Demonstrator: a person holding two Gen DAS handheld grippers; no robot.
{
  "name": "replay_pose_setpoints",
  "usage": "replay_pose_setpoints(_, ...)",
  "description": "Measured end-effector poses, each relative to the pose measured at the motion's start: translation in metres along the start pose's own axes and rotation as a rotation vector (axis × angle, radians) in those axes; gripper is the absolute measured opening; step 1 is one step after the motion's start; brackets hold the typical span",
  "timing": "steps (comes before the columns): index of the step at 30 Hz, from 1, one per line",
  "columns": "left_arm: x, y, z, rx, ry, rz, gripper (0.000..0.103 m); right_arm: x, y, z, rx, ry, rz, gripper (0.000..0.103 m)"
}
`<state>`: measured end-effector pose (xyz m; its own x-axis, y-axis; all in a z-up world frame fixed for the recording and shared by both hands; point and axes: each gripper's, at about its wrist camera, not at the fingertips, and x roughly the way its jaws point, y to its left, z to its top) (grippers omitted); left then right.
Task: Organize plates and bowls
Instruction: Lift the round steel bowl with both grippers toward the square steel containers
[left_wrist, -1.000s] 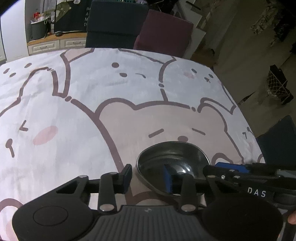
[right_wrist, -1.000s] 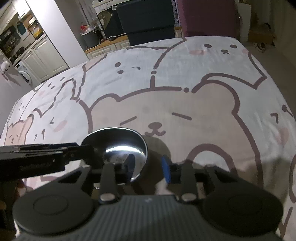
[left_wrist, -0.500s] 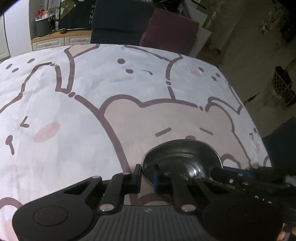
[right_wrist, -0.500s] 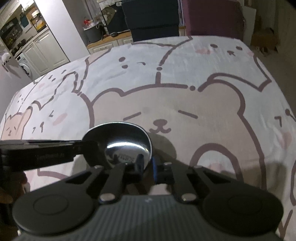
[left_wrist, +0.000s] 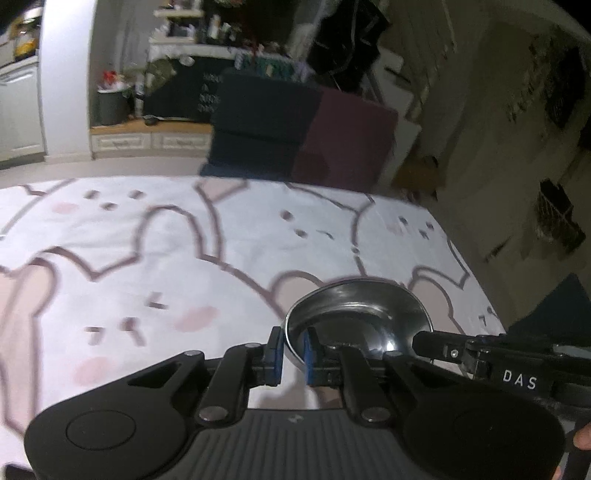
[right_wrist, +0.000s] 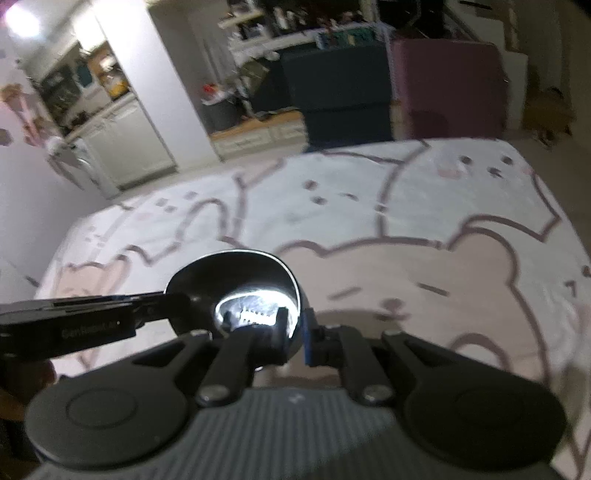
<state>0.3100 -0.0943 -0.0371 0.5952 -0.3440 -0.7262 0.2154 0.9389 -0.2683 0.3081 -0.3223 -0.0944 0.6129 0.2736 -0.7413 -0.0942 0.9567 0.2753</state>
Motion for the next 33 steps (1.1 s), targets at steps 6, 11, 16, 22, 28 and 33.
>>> replay_pose_setpoints(6,-0.052,0.044,-0.011,-0.046,-0.043,0.066,0.011,-0.003,0.062,-0.01,-0.051,-0.006,0.091,0.009)
replay_pose_setpoints(11,-0.087,0.08,-0.026,-0.075,-0.054,0.115,0.011,0.004,0.104,-0.021,-0.066,0.025,0.152,0.01)
replay_pose_setpoints(16,-0.111,0.113,-0.046,-0.114,-0.051,0.135,0.011,0.015,0.139,-0.045,-0.054,0.079,0.213,0.011)
replay_pose_setpoints(22,-0.124,0.141,-0.073,-0.12,-0.006,0.161,0.011,0.031,0.169,-0.068,-0.056,0.157,0.252,0.012)
replay_pose_setpoints(28,-0.122,0.167,-0.096,-0.122,0.056,0.18,0.011,0.043,0.188,-0.094,-0.052,0.242,0.27,0.012)
replay_pose_setpoints(33,-0.114,0.179,-0.106,-0.127,0.091,0.187,0.011,0.054,0.203,-0.108,-0.051,0.281,0.261,0.012)
